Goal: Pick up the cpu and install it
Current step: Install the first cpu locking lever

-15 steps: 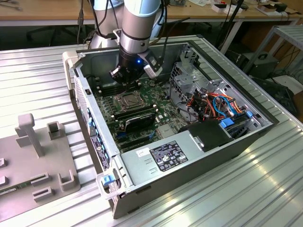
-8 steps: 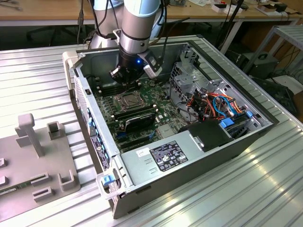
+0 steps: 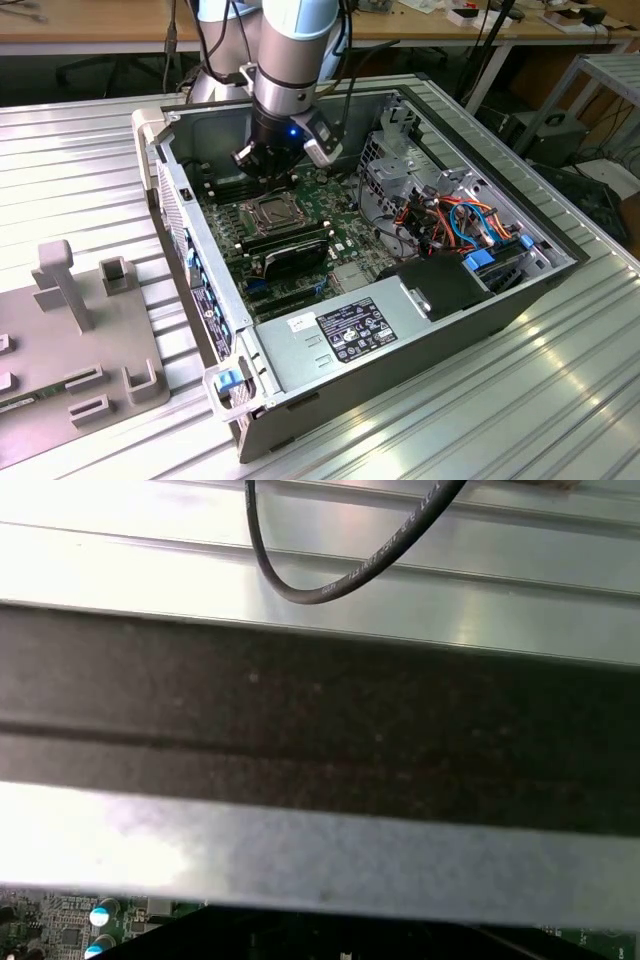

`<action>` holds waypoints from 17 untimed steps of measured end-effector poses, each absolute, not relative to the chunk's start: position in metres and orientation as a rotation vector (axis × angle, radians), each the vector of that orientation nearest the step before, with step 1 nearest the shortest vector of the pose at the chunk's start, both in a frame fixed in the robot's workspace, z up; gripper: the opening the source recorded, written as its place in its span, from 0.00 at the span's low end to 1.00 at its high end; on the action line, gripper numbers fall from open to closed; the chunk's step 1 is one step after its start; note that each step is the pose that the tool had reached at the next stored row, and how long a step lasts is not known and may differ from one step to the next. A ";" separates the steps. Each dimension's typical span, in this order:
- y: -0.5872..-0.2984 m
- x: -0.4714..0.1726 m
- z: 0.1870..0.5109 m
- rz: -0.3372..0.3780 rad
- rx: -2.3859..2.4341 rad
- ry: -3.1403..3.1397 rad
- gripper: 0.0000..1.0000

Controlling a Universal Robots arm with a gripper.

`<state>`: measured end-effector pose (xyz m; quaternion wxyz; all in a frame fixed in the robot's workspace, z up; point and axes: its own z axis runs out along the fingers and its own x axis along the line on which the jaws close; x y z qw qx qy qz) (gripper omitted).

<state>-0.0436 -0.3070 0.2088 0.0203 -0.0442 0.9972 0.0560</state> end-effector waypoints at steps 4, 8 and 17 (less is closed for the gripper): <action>-0.307 -0.043 0.208 0.174 -0.137 3.093 0.11; -0.307 -0.042 0.208 0.174 -0.137 3.093 0.11; -0.307 -0.042 0.206 0.173 -0.137 3.093 0.11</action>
